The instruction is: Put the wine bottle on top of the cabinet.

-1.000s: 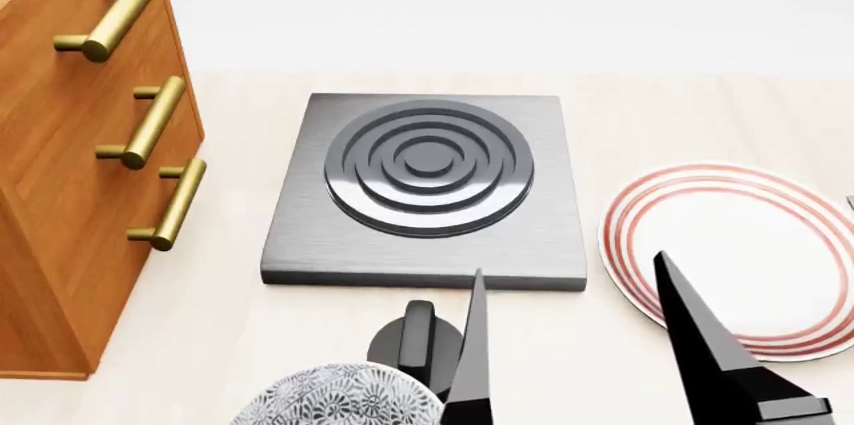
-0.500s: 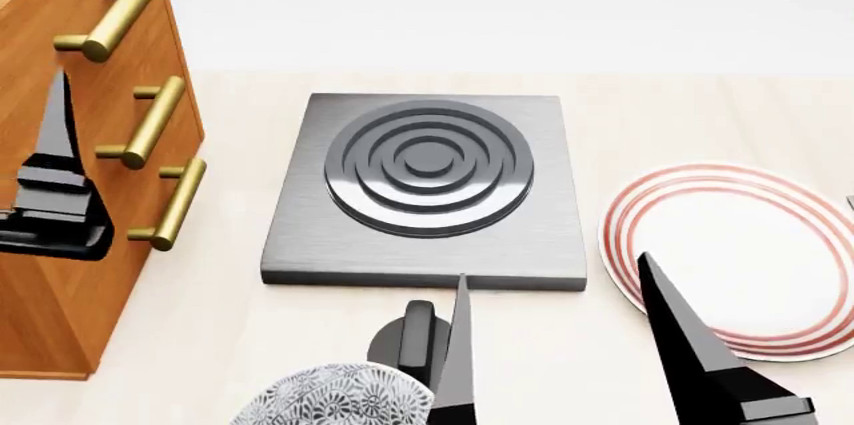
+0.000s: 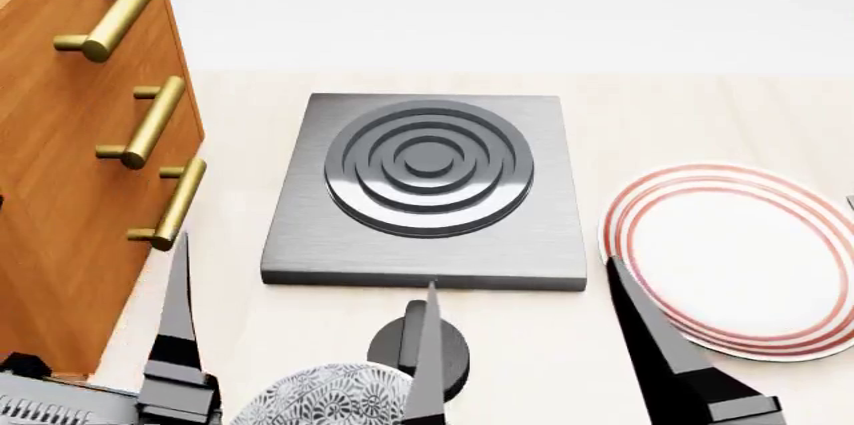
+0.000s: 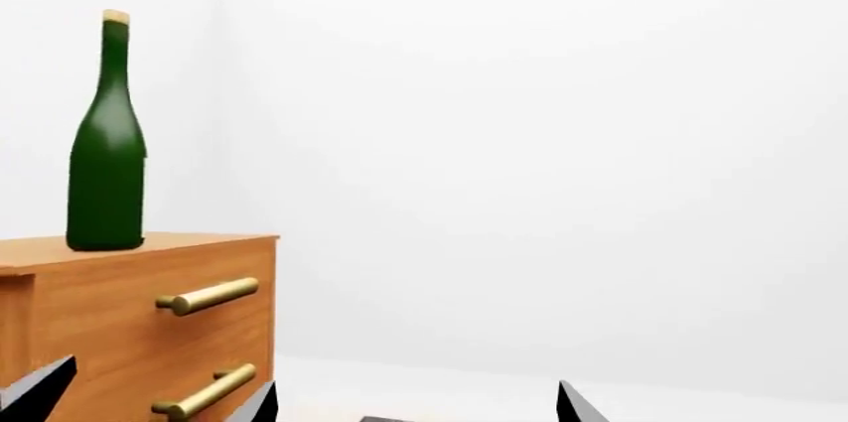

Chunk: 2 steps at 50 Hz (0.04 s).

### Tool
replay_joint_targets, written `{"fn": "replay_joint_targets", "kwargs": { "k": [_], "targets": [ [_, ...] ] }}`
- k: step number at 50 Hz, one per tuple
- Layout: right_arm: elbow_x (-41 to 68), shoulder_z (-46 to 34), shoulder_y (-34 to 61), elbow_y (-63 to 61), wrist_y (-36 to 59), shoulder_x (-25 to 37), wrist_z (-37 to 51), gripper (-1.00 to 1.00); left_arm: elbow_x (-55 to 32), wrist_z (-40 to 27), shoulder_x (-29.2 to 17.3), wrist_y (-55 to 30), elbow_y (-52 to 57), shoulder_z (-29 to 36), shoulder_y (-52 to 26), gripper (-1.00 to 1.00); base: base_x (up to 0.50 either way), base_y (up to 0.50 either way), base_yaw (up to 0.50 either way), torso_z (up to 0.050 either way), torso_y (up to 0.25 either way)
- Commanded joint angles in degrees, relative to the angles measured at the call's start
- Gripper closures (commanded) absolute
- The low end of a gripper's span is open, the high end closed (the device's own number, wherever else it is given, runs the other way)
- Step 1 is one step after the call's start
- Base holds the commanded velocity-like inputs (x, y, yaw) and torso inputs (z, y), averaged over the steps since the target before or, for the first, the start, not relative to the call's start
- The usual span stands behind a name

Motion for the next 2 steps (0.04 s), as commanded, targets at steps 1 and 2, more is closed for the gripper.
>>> {"fn": "replay_joint_targets", "kwargs": {
  "k": [1, 2],
  "targets": [
    [-0.11, -0.59, 0.31, -0.28, 0.16, 0.21, 0.29, -1.00, 4.30, -1.50, 0.65, 0.44, 2.36, 5.60, 2.46, -1.00, 0.00, 0.00, 0.00, 0.000, 0.000],
    [-0.14, -0.62, 0.34, -0.29, 0.15, 0.23, 0.31, -1.00, 4.38, -1.40, 0.81, 0.59, 2.08, 5.80, 2.39, -1.00, 0.00, 0.00, 0.00, 0.000, 0.000]
  ]
}}
